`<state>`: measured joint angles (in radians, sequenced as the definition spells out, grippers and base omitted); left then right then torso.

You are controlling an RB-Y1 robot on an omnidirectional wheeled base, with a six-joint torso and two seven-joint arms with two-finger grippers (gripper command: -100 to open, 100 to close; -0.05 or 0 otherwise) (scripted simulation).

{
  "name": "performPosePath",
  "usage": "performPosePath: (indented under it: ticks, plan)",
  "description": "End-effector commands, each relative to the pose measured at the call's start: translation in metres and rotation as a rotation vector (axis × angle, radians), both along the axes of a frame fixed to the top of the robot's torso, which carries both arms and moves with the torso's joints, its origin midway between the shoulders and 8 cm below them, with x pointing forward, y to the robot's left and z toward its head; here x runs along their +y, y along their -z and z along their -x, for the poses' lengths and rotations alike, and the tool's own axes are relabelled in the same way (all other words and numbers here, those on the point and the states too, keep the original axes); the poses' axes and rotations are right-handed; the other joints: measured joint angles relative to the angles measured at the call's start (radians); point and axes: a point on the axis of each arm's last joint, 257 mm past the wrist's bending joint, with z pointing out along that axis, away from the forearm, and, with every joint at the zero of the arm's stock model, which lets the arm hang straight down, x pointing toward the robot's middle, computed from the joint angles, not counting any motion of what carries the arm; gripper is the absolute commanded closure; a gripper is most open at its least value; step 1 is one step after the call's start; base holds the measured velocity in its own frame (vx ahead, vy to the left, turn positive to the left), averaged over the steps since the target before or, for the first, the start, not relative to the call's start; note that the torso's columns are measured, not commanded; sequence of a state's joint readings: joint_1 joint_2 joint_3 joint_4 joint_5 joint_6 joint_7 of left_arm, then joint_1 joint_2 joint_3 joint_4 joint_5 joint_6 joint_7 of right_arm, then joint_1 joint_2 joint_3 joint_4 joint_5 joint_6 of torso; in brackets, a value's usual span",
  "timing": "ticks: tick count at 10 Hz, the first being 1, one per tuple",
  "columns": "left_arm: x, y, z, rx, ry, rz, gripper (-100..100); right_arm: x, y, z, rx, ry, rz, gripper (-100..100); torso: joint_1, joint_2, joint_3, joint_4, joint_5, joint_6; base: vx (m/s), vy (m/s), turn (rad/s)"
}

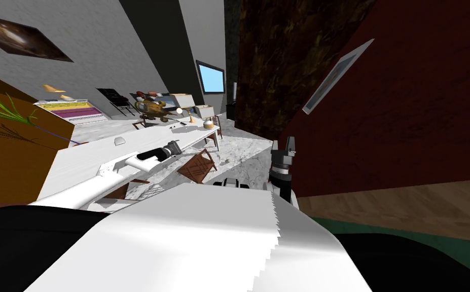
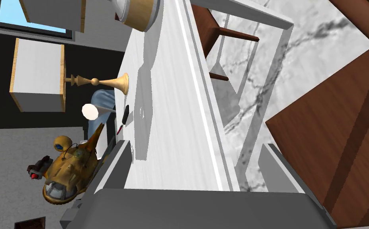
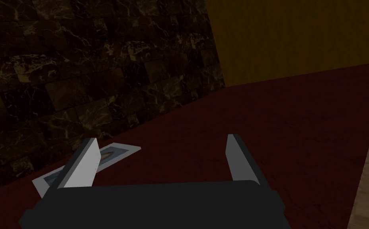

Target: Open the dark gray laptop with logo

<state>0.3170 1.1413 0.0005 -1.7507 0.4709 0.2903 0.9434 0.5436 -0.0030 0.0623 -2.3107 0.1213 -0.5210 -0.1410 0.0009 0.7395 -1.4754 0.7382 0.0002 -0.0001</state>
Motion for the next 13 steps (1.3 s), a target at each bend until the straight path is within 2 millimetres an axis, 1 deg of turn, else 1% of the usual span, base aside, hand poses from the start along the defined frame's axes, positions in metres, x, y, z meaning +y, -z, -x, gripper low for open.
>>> performPosePath:
  ticks: [1,2,3,4,5,6,7,8,9,10,11,12,13]
  plan:
    - [0.032,-0.011,0.000,0.021,-0.085,0.019,-100,0.000,0.000,0.000,0.000,0.000,0.000,0,-0.001,-0.001,0.000,0.000,0.000,0.000,0.220,-0.106,0.072]
    - [0.057,-0.020,0.002,0.036,-0.148,0.017,-100,0.000,0.000,0.000,0.000,0.000,0.000,0,-0.001,-0.002,-0.001,-0.001,0.000,0.000,0.258,-0.125,0.121]
    - [0.058,-0.022,0.001,0.033,-0.156,0.030,-100,0.000,0.000,0.000,0.000,0.000,0.000,0,-0.002,-0.004,-0.002,-0.001,-0.001,0.000,0.202,-0.093,0.066]
    - [0.081,-0.037,0.002,0.038,-0.212,0.024,-100,0.000,0.000,0.000,0.000,0.000,0.000,0,0.000,0.000,0.000,0.000,0.000,0.000,0.193,-0.045,0.101]
    - [0.082,-0.036,0.003,0.038,-0.227,0.043,-100,0.000,0.000,0.000,0.000,0.000,0.000,0,0.003,0.000,0.001,0.000,0.001,0.000,0.155,-0.032,0.054]
    - [0.103,-0.052,0.003,0.038,-0.281,0.040,-100,0.000,0.000,0.000,0.000,0.000,0.000,0,0.002,0.002,0.001,0.001,0.001,0.000,0.201,-0.045,0.095]
    - [0.104,-0.051,0.004,0.037,-0.295,0.058,-100,0.000,0.000,0.000,0.000,0.000,0.000,0,0.000,-0.002,0.000,0.000,0.000,0.000,0.199,-0.047,0.057]
    - [0.123,-0.067,0.006,0.036,-0.352,0.058,-100,0.000,0.000,0.000,0.000,0.000,0.000,0,-0.001,-0.002,-0.001,-0.001,0.000,0.000,0.215,-0.091,0.117]
    - [0.123,-0.067,0.006,0.031,-0.360,0.073,-100,0.000,0.000,0.000,0.000,0.000,0.000,0,-0.004,-0.003,-0.002,-0.001,-0.001,0.000,0.159,-0.062,0.060]
    - [0.141,-0.083,0.008,0.025,-0.416,0.078,-100,0.000,0.000,0.000,0.000,0.000,0.000,0,-0.001,0.000,0.000,0.000,0.000,0.000,0.208,-0.055,0.079]
    - [0.141,-0.083,0.008,0.021,-0.422,0.089,-100,0.000,0.000,0.000,0.000,0.000,0.000,0,0.000,-0.002,-0.001,0.000,0.000,0.000,0.193,-0.035,0.065]
    - [0.155,-0.100,0.010,0.011,-0.475,0.098,-100,0.000,0.000,0.000,0.000,0.000,0.000,0,0.001,-0.001,-0.001,0.000,0.001,0.000,0.204,-0.040,0.106]
    - [0.155,-0.100,0.010,0.008,-0.480,0.106,-100,0.000,0.000,0.000,0.000,0.000,0.000,0,0.000,-0.002,-0.001,0.000,0.000,0.000,0.163,-0.033,0.055]
